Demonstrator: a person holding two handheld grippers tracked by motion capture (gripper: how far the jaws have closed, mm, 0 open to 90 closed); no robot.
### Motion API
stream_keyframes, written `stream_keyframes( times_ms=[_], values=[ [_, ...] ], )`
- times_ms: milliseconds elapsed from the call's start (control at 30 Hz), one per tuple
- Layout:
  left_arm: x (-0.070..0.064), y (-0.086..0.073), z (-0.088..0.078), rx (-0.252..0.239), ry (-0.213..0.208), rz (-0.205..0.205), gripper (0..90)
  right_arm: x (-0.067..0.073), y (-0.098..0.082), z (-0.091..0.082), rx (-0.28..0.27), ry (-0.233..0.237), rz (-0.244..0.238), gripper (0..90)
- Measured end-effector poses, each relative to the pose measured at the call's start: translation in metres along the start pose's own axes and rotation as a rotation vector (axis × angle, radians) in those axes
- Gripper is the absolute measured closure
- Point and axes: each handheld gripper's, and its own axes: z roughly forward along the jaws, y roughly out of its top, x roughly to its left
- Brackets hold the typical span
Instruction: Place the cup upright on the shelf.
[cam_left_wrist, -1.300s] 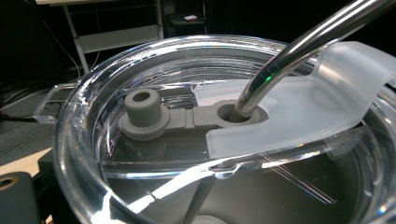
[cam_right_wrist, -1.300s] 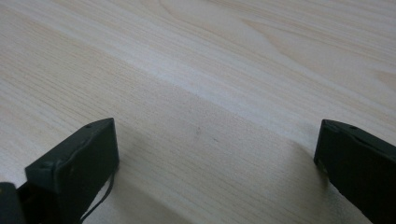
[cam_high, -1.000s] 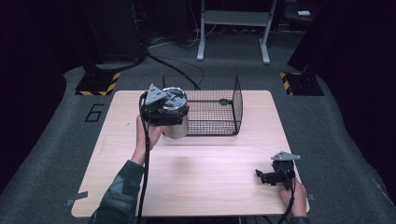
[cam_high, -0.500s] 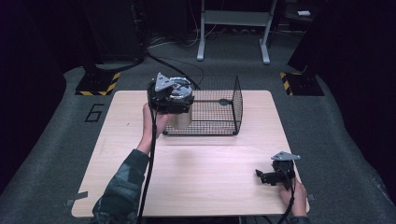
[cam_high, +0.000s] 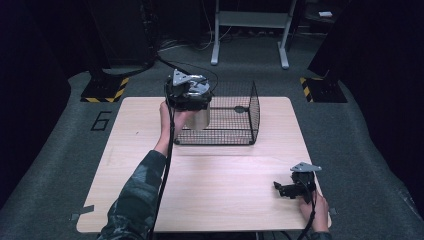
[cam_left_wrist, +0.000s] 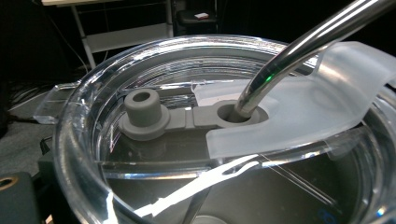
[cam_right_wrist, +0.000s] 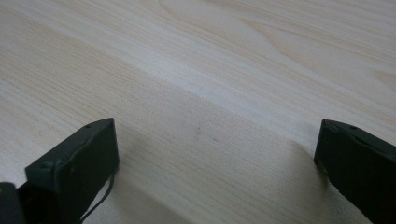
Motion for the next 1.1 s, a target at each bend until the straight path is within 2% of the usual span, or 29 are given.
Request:
stream_keyframes(
  times_ms=[133,567,833,867,933,967,1100],
  values=[
    [0.003,0.002,0.008,0.016,0.006,0.001,4.0,0.000,0.000,0.000,0.000,0.000,0.000,0.0],
    [0.000,0.007,0.030,0.020,0.020,-0.014,4.0,0.000,0.000,0.000,-0.001,0.000,0.006,0.0],
    [0.006,0.004,0.045,0.050,0.037,-0.019,4.0,0.000,0.000,0.000,0.003,0.002,0.005,0.0],
    [0.009,0.002,0.050,0.051,0.045,-0.035,4.0,0.000,0.000,0.000,0.003,0.002,0.004,0.0],
    [0.010,0.001,0.051,0.057,0.044,-0.035,4.0,0.000,0.000,0.000,0.003,0.002,0.005,0.0],
    [0.011,-0.001,0.055,0.055,0.053,-0.053,4.0,0.000,0.000,0.000,0.003,0.002,0.006,0.0],
    [0.014,-0.003,0.058,0.062,0.059,-0.052,4.0,0.000,0.000,0.000,0.003,0.002,0.005,0.0]
  ],
)
